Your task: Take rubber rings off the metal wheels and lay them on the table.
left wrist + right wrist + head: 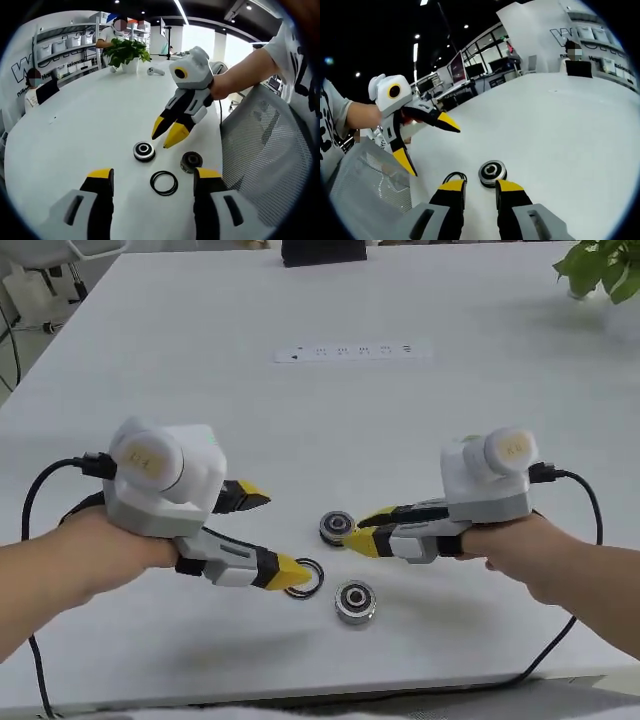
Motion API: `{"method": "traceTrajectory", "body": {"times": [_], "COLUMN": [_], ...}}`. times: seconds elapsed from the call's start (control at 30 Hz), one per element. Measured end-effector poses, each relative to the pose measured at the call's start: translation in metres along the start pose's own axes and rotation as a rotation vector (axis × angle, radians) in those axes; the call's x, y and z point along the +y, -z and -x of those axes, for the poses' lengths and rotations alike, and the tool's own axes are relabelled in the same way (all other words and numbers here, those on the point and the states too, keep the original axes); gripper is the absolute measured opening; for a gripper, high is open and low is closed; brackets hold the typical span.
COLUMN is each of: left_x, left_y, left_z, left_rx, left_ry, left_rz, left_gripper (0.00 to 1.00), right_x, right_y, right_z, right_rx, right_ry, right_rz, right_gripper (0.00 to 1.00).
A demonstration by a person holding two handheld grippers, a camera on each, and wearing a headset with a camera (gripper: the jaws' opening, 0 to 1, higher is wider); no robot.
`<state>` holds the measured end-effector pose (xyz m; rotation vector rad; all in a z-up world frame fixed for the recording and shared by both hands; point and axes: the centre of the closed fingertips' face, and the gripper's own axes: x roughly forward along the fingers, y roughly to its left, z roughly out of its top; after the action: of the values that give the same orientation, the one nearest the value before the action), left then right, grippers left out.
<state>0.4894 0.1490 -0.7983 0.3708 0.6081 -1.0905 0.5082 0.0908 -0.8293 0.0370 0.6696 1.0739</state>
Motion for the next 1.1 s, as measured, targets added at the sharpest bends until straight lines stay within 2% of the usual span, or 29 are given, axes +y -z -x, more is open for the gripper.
{"method": "traceTrajectory", "body": {"times": [0.47, 1.1], "left_x": [0.008, 0.011], "left_y": [0.000, -0.001], "left_z": [-0.010, -0.026], "left_rx": [0.001, 0.001], "left_ry": [-0.012, -0.015], "left_rz": [0.001, 0.018], "left_gripper": [0.56, 0.47], "right_x": [-0.008, -0.016], "right_y": [0.009, 0.012], "right_z": [-0.004, -0.008], "right_rx": [0.037, 0.048], "right_ry": [0.027, 0.040], "right_rz": [0.097, 0.127], "right_gripper": [0.21, 0.19]}}
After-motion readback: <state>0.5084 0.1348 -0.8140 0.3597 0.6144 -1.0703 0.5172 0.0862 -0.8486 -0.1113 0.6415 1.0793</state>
